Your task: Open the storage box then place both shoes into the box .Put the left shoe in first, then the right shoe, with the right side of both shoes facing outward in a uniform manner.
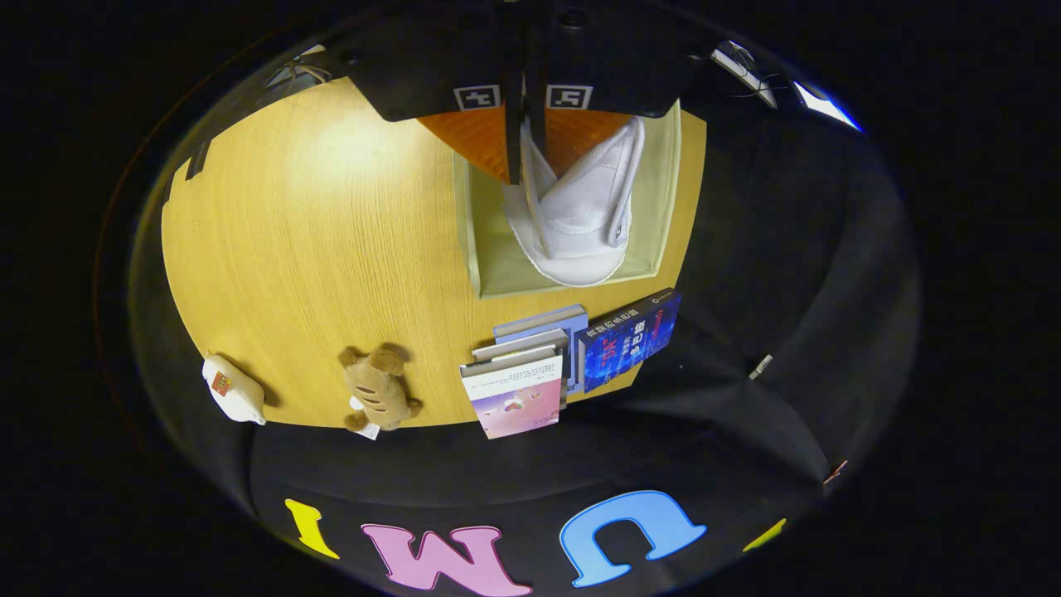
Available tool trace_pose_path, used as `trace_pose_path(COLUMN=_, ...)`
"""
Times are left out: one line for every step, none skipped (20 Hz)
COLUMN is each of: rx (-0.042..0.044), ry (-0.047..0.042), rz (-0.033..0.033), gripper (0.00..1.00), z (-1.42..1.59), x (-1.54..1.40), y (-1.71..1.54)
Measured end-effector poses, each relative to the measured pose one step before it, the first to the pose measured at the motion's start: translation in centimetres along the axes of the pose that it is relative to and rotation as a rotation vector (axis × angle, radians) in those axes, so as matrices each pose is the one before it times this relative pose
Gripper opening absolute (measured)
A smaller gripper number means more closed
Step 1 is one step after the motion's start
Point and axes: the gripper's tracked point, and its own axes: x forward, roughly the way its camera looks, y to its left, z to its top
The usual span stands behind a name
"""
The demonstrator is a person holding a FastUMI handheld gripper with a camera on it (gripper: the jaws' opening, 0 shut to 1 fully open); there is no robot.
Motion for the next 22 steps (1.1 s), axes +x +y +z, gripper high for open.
trace_pose_path(rx=-0.0151, ry=0.00114, rz=-0.02415, gripper=0.05, z=-0.25, x=0.789, y=-0.215)
trace_pose_path(rx=-0.0123, ry=0.00311, rz=-0.02244, gripper=0.05, z=-0.245, x=0.637, y=-0.299)
trace_pose_path(rx=-0.00779, ry=0.00259, rz=-0.01713, gripper=0.05, z=-0.143, x=0.464, y=-0.195)
trace_pose_path(rx=0.0021, ry=0.00283, rz=-0.01021, gripper=0.05, z=-0.193, x=0.418, y=-0.132)
trace_pose_path(rx=-0.00176, ry=0.00879, rz=-0.00339, gripper=0.05, z=-0.296, x=0.362, y=0.02)
trace_pose_path(rx=-0.00446, ry=0.00953, rz=-0.00218, gripper=0.06, z=-0.283, x=0.183, y=0.019)
trace_pose_path(rx=-0.00944, ry=0.00282, rz=-0.00449, gripper=0.06, z=-0.254, x=0.089, y=-0.062)
trace_pose_path(rx=-0.00974, ry=0.00214, rz=-0.0032, gripper=0.06, z=-0.122, x=0.204, y=-0.125)
trace_pose_path(rx=-0.00413, ry=-0.00344, rz=0.00689, gripper=0.06, z=-0.13, x=0.207, y=0.287)
trace_pose_path(rx=-0.00429, ry=0.002, rz=0.01681, gripper=0.08, z=0.015, x=-0.047, y=0.362)
trace_pose_path(rx=-0.00183, ry=-0.00799, rz=0.01888, gripper=0.11, z=0.061, x=-0.111, y=0.53)
trace_pose_path(rx=-0.00604, ry=-0.01958, rz=0.00506, gripper=0.2, z=0.459, x=-0.373, y=0.033)
trace_pose_path(rx=-0.00847, ry=-0.02295, rz=0.01268, gripper=0.23, z=0.667, x=-0.243, y=0.173)
trace_pose_path(rx=-0.01202, ry=-0.02302, rz=0.01521, gripper=0.36, z=0.64, x=-0.492, y=0.127)
trace_pose_path(rx=-0.0128, ry=-0.01894, rz=0.01684, gripper=0.43, z=0.399, x=-0.35, y=0.159)
trace_pose_path(rx=-0.01223, ry=-0.01403, rz=0.0298, gripper=0.61, z=0.22, x=-0.366, y=0.417)
trace_pose_path(rx=-0.01465, ry=-0.01412, rz=0.02269, gripper=0.8, z=0.096, x=-0.434, y=0.313)
trace_pose_path(rx=-0.03005, ry=-0.00987, rz=0.00193, gripper=0.98, z=-0.045, x=-0.306, y=-0.209)
trace_pose_path(rx=-0.03674, ry=-0.01827, rz=-0.00052, gripper=1.0, z=0.143, x=-0.376, y=-0.501)
trace_pose_path(rx=-0.03193, ry=-0.01244, rz=0.0043, gripper=0.99, z=-0.016, x=-0.356, y=-0.261)
trace_pose_path(rx=-0.02853, ry=-0.01777, rz=0.0069, gripper=0.99, z=-0.016, x=-0.428, y=-0.218)
trace_pose_path(rx=-0.02464, ry=-0.02452, rz=0.00435, gripper=0.99, z=0.311, x=-0.479, y=-0.408)
